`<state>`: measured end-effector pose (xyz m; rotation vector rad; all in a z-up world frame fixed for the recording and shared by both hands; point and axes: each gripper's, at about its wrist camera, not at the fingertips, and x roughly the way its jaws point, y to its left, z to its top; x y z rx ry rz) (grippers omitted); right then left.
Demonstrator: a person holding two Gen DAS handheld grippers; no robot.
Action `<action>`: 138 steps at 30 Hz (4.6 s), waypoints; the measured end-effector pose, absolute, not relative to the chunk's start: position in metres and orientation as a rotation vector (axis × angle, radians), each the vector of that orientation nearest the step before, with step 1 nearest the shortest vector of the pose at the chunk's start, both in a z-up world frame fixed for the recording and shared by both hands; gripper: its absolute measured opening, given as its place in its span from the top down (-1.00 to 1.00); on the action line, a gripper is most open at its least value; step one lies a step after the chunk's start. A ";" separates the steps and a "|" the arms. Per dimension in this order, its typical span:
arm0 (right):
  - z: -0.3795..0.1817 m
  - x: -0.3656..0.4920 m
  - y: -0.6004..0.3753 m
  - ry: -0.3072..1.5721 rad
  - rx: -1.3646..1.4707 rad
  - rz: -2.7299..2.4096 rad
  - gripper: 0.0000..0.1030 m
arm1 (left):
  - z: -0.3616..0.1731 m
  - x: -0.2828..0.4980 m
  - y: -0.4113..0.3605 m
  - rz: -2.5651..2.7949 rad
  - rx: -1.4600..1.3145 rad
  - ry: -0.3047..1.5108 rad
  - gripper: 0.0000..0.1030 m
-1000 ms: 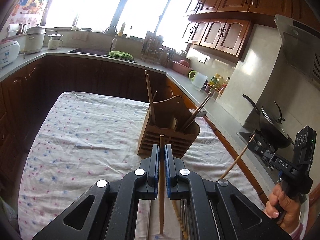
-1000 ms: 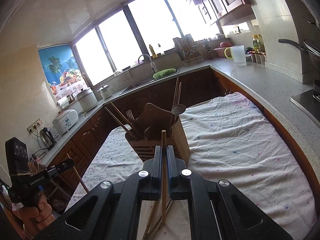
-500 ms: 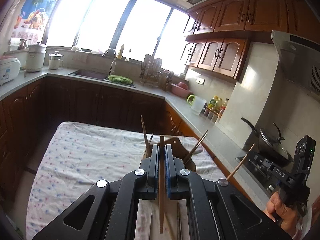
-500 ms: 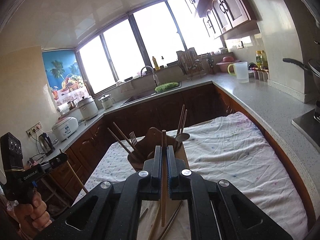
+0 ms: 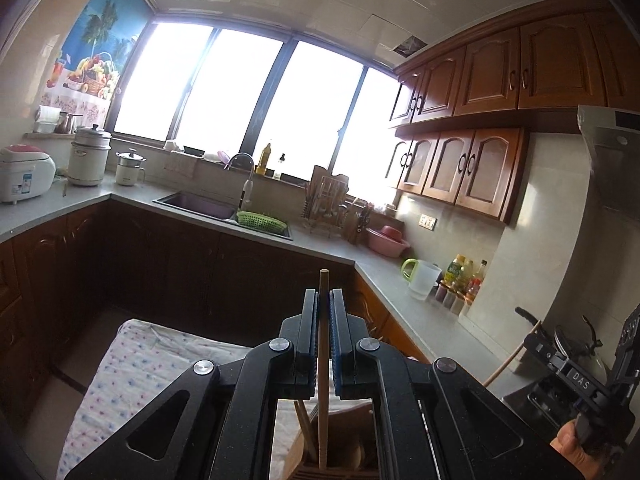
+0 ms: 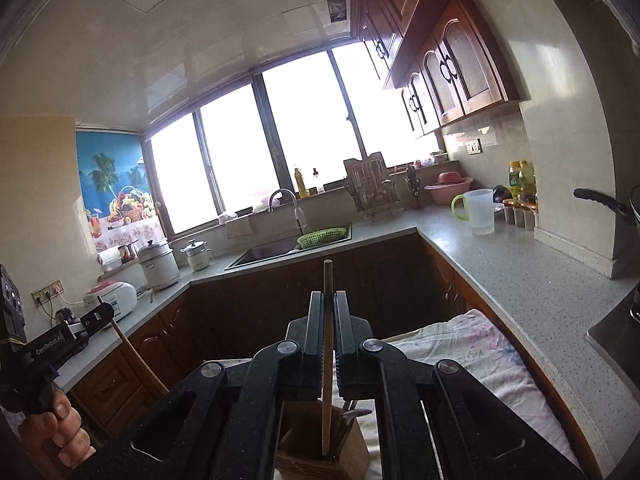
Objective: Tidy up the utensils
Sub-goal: 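Carry both wooden chopsticks up and lower them into the wooden holder, then open both tools to release the chopsticks into the holder, then move both open tools back over the remaining chopsticks on the cloth, then close the right tool on a wooden chopstick while the left tool lowers toward a metal chopstick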
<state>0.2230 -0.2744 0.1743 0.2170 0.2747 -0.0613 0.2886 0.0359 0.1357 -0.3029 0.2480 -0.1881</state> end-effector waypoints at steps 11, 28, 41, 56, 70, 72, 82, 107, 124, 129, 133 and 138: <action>0.127 0.245 -0.276 0.328 0.218 -0.069 0.92 | 0.080 0.315 0.004 -0.141 -0.316 0.288 0.93; 0.075 0.252 -0.278 0.459 0.236 -0.078 0.92 | 0.057 0.335 0.008 -0.180 -0.296 0.412 0.91; 0.072 0.252 -0.280 0.465 0.253 -0.080 0.91 | 0.054 0.334 0.012 -0.194 -0.308 0.437 0.88; 0.074 0.186 -0.286 0.372 0.364 -0.055 -0.60 | 0.037 0.239 0.046 -0.112 -0.358 0.438 -0.53; 0.032 0.086 -0.269 0.428 0.445 -0.051 -0.83 | -0.006 0.133 0.068 -0.039 -0.430 0.585 -0.54; 0.029 0.088 -0.266 0.443 0.429 -0.045 -0.83 | -0.007 0.140 0.067 -0.035 -0.402 0.606 -0.54; -0.003 0.130 -0.262 0.683 0.368 -0.093 -0.83 | -0.018 0.196 0.054 -0.041 -0.349 0.837 -0.54; -0.014 0.034 -0.207 0.743 0.266 -0.024 -0.33 | -0.007 0.050 0.056 -0.036 -0.356 0.720 -0.54; -0.063 0.200 -0.186 0.913 0.190 0.055 0.46 | 0.000 0.116 0.028 -0.094 -0.186 0.814 -0.46; -0.092 0.222 -0.187 0.972 0.199 0.066 0.55 | 0.001 0.144 0.012 -0.118 -0.139 0.822 -0.45; -0.091 0.206 -0.190 0.984 0.179 0.089 0.84 | -0.002 0.164 -0.003 -0.158 -0.088 0.836 -0.37; -0.075 0.165 -0.212 0.974 0.251 0.104 0.88 | -0.024 0.196 -0.031 -0.207 0.001 0.905 0.07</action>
